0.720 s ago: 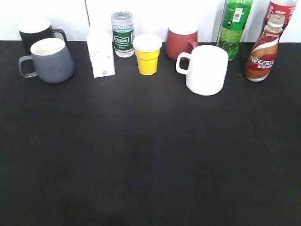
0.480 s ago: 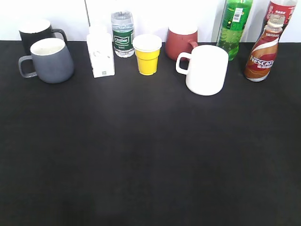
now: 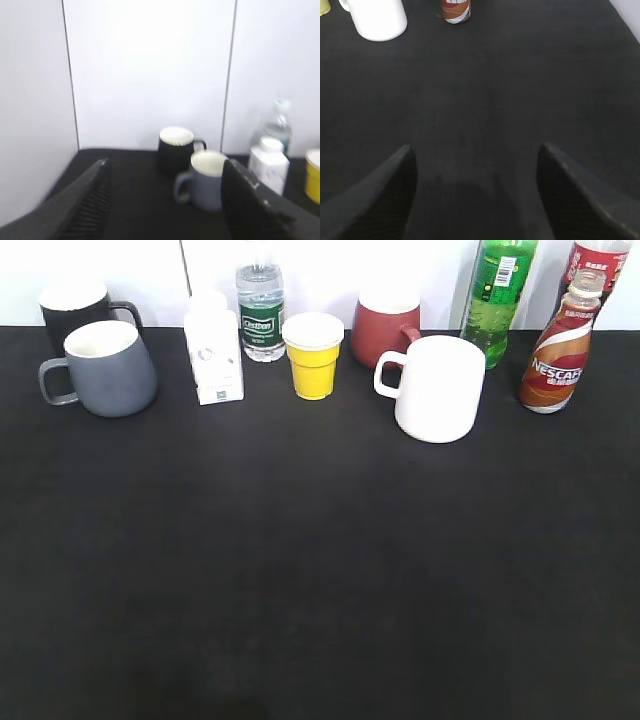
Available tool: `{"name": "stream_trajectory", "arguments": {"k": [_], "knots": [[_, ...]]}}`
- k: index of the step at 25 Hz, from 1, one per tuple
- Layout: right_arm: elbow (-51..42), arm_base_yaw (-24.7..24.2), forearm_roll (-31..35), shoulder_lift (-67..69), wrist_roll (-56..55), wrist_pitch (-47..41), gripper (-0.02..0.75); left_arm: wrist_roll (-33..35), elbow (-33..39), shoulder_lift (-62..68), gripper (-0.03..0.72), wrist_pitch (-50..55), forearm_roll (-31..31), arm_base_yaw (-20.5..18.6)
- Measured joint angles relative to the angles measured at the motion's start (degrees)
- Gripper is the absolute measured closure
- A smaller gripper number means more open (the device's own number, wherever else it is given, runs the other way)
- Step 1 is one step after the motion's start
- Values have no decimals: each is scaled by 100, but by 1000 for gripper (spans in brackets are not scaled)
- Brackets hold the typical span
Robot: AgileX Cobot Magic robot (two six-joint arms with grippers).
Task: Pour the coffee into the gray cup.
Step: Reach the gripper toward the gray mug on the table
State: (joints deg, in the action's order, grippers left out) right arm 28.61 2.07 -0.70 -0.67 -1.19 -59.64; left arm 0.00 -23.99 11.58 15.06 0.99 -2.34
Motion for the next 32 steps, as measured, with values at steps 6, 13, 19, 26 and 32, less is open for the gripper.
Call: {"name": "stream_trajectory", "arguments": {"k": [6,13,19,26,32], "knots": [[0,0,0,0,0,0,158,0,753,3678,221,-3889,64,0],[0,0,0,0,0,0,158,-364,667,7807,222,-7297,-588,0],[0,0,0,0,0,0,158,-441,-692,9514,222,-7680,-1014,0],[0,0,0,0,0,1,158,-441,-2253,10813,328,-7550,-1045,0],[0,0,0,0,0,1,158,-627,-2688,11095,623,-7412,-1413,-7]]}}
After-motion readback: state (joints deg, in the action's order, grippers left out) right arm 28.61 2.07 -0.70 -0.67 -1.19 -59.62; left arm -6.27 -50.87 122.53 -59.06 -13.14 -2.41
